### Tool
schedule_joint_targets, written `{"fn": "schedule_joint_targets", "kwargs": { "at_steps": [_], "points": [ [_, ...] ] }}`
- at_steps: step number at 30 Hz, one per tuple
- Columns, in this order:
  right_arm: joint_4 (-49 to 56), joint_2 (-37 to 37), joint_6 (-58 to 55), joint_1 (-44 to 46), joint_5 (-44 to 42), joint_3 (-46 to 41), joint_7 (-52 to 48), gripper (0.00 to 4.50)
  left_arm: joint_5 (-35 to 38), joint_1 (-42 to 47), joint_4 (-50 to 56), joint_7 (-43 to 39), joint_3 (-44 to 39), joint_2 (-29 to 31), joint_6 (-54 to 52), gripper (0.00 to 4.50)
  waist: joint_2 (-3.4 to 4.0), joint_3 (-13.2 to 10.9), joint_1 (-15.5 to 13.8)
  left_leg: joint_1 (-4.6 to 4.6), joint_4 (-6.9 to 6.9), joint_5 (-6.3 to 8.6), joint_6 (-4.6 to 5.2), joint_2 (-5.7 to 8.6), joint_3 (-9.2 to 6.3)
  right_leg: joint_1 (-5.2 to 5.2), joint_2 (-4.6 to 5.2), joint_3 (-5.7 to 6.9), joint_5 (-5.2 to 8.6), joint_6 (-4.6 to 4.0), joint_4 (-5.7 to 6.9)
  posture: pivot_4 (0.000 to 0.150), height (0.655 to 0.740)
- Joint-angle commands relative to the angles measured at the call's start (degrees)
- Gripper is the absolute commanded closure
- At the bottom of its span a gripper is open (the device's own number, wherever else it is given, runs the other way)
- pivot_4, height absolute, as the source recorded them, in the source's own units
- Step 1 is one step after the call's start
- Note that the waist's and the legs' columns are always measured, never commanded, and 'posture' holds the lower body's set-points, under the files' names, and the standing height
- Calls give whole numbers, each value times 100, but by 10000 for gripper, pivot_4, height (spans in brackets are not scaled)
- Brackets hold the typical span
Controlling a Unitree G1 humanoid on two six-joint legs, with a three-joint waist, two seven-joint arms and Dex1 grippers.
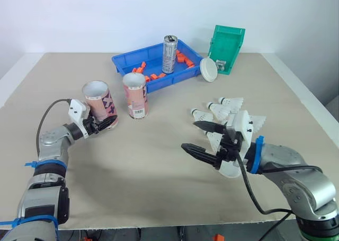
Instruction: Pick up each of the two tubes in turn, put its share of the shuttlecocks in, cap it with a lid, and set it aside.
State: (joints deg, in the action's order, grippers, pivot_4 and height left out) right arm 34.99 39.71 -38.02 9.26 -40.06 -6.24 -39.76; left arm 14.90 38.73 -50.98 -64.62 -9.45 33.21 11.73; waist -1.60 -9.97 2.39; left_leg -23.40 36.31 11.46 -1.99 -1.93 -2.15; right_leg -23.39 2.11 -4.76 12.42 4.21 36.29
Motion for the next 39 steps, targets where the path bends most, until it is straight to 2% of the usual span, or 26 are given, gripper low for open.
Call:
{"fn": "schedule_joint_targets", "kwargs": {
  "at_steps": [1,4,7,13,19,31,39],
  "points": [
    [412,187,-150,-202,-420,-613,37,0,5,-165,1107,-747,357,480,-916,11832,-1,-1,3,-1,-1,0,0,0,0,-1,0,0,1,-1,0,1500,7400],
    [721,173,-292,-603,-589,-773,254,0,-33,-497,2186,-1306,728,1005,-1510,11832,-1,-1,10,-1,-8,2,-3,-8,1,-4,-4,1,8,-10,0,1500,7400],
    [1073,308,-441,-1187,-733,-956,295,0,-33,-748,2970,-1560,894,1421,-1928,11832,0,-1,8,3,-17,3,-4,-20,1,-6,-12,3,27,-41,1,1500,7400],
    [1444,490,-673,-2168,-1156,-1521,339,0,94,-1160,4335,-2078,1172,2076,-2763,11832,-5,-4,5,5,-13,3,-4,-25,4,-6,-12,3,29,-47,1,1500,7400],
    [1199,-33,-607,-2199,-652,-1028,1184,0,-457,-1089,4257,-2306,1692,2254,-2243,11832,-5,-5,4,10,-6,3,-4,-38,14,-9,-19,4,21,-56,1,1500,7400],
    [322,-634,-389,-1467,494,-128,1912,0,-608,-1084,4707,-2491,2079,2175,-2064,11832,0,-2,7,7,-11,6,-4,-42,29,-16,-21,-4,27,-57,1,1500,7400],
    [-180,-864,-263,-1133,1046,40,2082,0,-607,-1153,4928,-2470,2113,2144,-2057,11832,9,2,8,8,-12,8,0,-43,32,-16,-27,-9,29,-55,1,1500,7400]
  ]
}}
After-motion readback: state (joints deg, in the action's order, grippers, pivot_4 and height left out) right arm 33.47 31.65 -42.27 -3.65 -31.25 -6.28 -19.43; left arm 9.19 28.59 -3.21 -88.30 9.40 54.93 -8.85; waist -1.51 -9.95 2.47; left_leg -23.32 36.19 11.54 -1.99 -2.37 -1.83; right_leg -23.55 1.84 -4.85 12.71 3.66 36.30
